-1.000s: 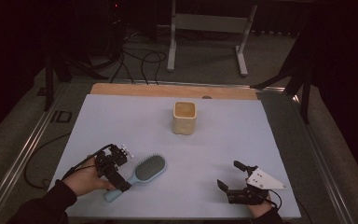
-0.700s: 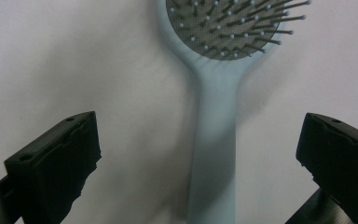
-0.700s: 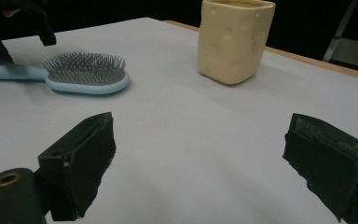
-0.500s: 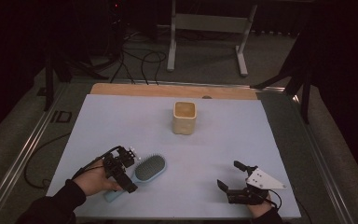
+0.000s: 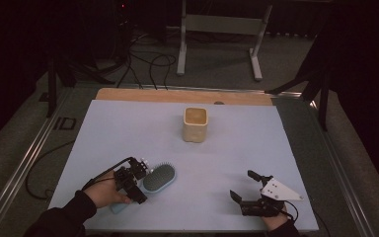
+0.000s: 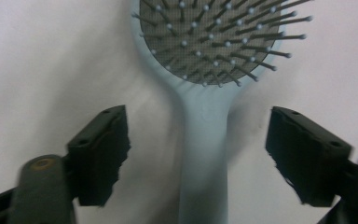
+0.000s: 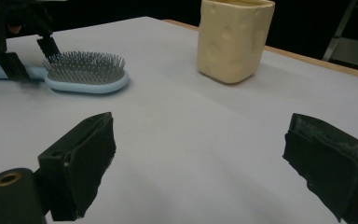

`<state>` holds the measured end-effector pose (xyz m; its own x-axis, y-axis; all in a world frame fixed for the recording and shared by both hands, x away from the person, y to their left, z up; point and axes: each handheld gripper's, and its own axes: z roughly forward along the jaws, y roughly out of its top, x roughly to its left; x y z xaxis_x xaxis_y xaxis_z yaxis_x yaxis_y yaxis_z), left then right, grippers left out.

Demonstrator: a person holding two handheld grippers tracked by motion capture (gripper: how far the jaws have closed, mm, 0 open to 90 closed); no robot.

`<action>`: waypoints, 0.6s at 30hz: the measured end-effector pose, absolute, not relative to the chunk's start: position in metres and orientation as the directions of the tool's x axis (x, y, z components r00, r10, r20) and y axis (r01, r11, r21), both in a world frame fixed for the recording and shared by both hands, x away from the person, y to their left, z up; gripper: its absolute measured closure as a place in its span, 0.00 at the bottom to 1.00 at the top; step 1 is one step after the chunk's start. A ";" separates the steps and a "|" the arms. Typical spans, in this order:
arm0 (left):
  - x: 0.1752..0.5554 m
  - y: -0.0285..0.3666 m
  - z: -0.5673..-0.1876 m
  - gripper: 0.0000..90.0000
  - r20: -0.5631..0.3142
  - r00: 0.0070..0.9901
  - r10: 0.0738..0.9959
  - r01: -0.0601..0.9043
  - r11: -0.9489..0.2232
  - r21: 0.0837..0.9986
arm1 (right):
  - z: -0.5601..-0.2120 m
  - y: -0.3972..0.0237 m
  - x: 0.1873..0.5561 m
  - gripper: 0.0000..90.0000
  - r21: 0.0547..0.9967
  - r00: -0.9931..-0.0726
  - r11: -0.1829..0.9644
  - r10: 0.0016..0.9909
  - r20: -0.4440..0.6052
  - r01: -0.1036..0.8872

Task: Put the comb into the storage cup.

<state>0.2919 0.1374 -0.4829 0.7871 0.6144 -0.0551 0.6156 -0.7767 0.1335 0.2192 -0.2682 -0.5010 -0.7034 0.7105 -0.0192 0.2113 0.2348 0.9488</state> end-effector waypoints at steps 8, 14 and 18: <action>0.294 0.136 -0.485 0.49 -0.060 0.792 0.608 0.610 -0.781 0.133 | -0.501 -0.268 0.219 0.10 0.949 -0.703 0.236 0.711 -0.019 0.212; 0.295 0.134 -0.486 0.57 -0.052 0.795 0.605 0.606 -0.785 0.131 | -0.501 -0.268 0.219 0.10 0.949 -0.703 0.235 0.711 -0.020 0.211; 0.296 0.134 -0.486 0.62 -0.055 0.796 0.603 0.605 -0.786 0.126 | -0.501 -0.268 0.219 0.10 0.949 -0.702 0.233 0.712 -0.019 0.211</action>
<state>0.2958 0.1339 -0.4857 0.7956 0.6034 -0.0547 0.6049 -0.7863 0.1258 0.2189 -0.2685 -0.5008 -0.7021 0.7119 -0.0185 0.2111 0.2329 0.9493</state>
